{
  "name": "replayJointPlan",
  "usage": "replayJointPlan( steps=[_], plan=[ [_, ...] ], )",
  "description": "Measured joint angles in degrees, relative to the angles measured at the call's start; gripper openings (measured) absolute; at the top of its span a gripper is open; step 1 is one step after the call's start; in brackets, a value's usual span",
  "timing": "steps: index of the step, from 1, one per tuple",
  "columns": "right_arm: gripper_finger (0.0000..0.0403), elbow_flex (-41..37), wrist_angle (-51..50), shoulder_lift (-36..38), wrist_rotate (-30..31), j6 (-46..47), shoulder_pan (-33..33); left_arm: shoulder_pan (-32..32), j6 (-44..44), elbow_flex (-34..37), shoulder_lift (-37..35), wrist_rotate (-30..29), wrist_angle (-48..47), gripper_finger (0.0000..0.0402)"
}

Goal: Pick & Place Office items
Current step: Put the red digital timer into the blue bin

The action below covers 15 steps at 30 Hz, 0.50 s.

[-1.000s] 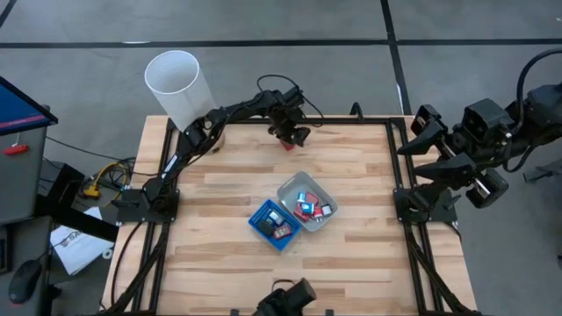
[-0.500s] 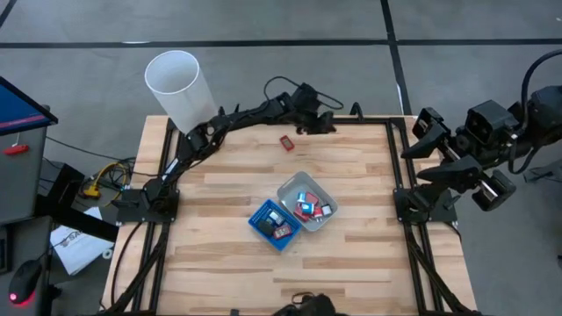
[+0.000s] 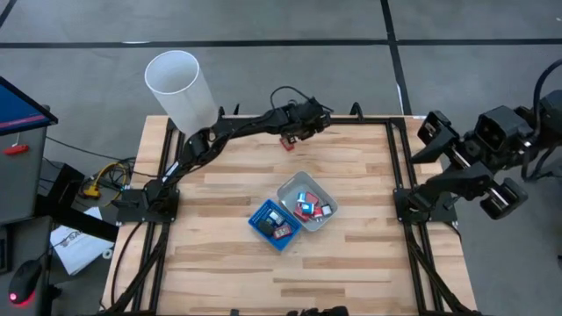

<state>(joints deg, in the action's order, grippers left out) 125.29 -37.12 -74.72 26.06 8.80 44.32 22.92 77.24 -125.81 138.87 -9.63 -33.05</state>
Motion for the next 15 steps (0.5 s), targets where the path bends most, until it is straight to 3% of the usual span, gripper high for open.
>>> replayJointPlan(
  steps=[8,15],
  plan=[
    [0.0185,0.0,0.48,-0.65,0.02,-0.46,2.31,1.25,7.31,1.5,0.0,-0.87,-7.33,0.0081],
    [0.0185,-0.01,1.58,-1.51,-0.01,-2.58,4.9,1.57,12.11,5.31,0.04,3.88,-7.33,0.0035]
  ],
)
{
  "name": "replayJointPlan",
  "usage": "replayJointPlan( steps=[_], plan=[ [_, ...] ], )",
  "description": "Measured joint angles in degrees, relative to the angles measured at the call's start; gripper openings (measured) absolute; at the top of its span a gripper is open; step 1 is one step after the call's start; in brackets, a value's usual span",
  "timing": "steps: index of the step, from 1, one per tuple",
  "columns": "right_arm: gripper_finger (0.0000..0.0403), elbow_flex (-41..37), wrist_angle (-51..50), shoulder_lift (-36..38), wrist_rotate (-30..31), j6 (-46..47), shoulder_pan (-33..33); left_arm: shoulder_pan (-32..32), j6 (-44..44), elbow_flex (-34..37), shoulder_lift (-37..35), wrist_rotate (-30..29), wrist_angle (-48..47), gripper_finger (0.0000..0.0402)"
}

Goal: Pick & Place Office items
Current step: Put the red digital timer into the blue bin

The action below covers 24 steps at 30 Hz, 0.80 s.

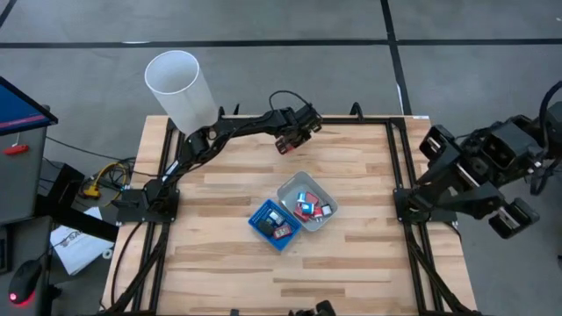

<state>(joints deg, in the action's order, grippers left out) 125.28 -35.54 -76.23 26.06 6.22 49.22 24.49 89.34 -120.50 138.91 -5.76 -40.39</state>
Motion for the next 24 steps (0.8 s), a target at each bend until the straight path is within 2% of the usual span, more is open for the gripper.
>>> replayJointPlan(
  steps=[7,10,15,20,24],
  plan=[
    [0.0185,0.01,2.23,0.02,0.02,-1.99,2.86,-0.79,7.22,0.49,0.0,-1.23,-1.76,0.0003],
    [0.0185,0.01,3.08,0.0,0.89,-3.01,4.22,-0.9,12.8,0.4,-0.18,-1.62,-3.23,0.0002],
    [0.0185,0.01,3.07,0.0,1.09,-4.35,6.05,-0.95,14.31,0.45,-1.7,-2.1,-6.76,0.0002],
    [0.0185,0.01,3.05,0.0,1.3,-5.79,7.38,-1.69,6.82,0.42,-5.13,-5.59,-7.89,0.0002],
    [0.0185,0.01,3.05,0.08,1.3,-8.06,8.76,-3.03,-8.21,0.38,-9.72,-10.16,-8.23,0.0002]
  ],
)
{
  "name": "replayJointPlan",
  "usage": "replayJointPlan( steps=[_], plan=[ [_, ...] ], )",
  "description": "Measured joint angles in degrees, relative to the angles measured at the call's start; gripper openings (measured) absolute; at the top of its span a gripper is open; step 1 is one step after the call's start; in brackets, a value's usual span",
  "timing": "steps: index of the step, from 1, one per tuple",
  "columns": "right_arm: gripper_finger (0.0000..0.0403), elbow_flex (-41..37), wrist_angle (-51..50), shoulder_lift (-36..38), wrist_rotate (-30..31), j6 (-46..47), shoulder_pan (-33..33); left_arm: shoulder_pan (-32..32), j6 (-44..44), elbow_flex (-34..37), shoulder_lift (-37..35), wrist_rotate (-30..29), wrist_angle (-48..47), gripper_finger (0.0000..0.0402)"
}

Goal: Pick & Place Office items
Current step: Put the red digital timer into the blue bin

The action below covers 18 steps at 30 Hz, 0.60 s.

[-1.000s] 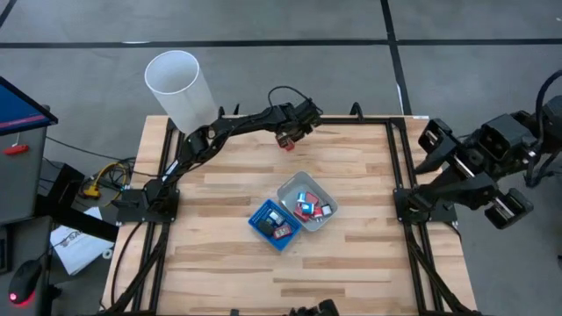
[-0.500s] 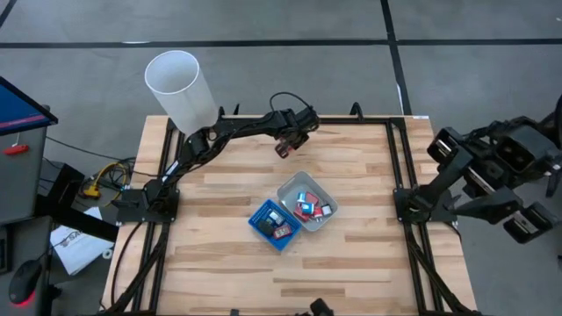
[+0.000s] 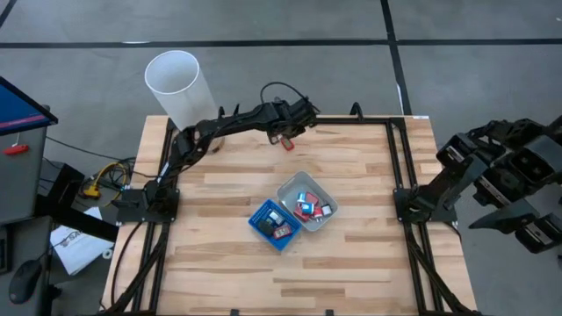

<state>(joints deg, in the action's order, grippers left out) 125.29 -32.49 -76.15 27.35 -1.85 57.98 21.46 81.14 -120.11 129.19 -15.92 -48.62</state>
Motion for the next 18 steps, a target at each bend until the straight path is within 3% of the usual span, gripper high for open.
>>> replayJointPlan(
  steps=[2,5,7,9,12,15,18],
  plan=[
    [0.0185,0.0,0.02,0.03,0.34,-1.02,0.74,-1.43,-8.89,0.0,-2.49,-5.82,-3.86,0.0002],
    [0.0185,0.0,0.0,0.03,2.47,-2.21,2.53,-5.34,-19.79,0.6,-5.91,-19.93,-10.59,0.0002],
    [0.0185,0.0,0.04,0.03,4.16,-3.19,4.12,-8.31,-20.3,4.24,-9.44,-27.57,-13.28,0.0002],
    [0.0185,0.0,0.03,0.02,6.22,-4.22,5.7,-10.98,-19.09,11.37,-13.82,-30.73,-11.9,0.0002],
    [0.0185,0.0,0.52,-0.17,9.24,-6.02,7.69,-13.56,-18.75,26.53,-20.61,-28.76,-0.76,0.0002],
    [0.0185,0.0,2.37,-0.45,11.42,-8.44,8.96,-13.38,-19.63,42.42,-26.38,-19.97,17.48,0.0001],
    [0.0185,0.0,3.61,-0.45,11.74,-9.17,9.48,-10.04,-25.31,52.77,-29.44,-12.92,31.33,0.0001]
  ],
)
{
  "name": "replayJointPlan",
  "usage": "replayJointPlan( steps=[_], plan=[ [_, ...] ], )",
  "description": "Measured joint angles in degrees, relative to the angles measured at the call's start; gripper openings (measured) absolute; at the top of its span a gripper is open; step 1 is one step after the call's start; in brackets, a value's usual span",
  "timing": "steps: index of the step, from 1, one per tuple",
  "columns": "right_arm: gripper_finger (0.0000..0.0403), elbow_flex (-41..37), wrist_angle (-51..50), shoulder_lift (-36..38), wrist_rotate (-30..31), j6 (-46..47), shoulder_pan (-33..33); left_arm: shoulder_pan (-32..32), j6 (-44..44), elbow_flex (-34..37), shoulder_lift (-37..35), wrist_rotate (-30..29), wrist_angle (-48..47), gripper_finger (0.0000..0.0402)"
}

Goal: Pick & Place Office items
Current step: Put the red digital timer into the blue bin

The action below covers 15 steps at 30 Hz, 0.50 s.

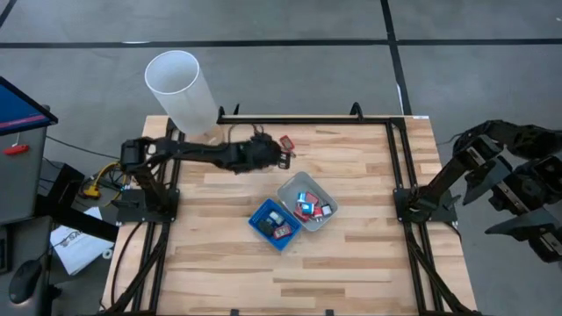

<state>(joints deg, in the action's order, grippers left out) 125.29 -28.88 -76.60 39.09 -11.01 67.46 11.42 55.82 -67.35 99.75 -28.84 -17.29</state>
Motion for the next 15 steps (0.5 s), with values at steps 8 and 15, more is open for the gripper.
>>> replayJointPlan(
  steps=[8,15],
  plan=[
    [0.0185,0.0,1.0,-0.39,2.7,-1.09,-0.02,10.69,-25.28,-2.73,2.29,20.48,4.82,0.0001],
    [0.0185,0.0,1.16,-1.73,5.05,-1.63,-0.09,11.06,-32.91,-17.45,13.28,16.63,-8.07,0.0001]
  ],
)
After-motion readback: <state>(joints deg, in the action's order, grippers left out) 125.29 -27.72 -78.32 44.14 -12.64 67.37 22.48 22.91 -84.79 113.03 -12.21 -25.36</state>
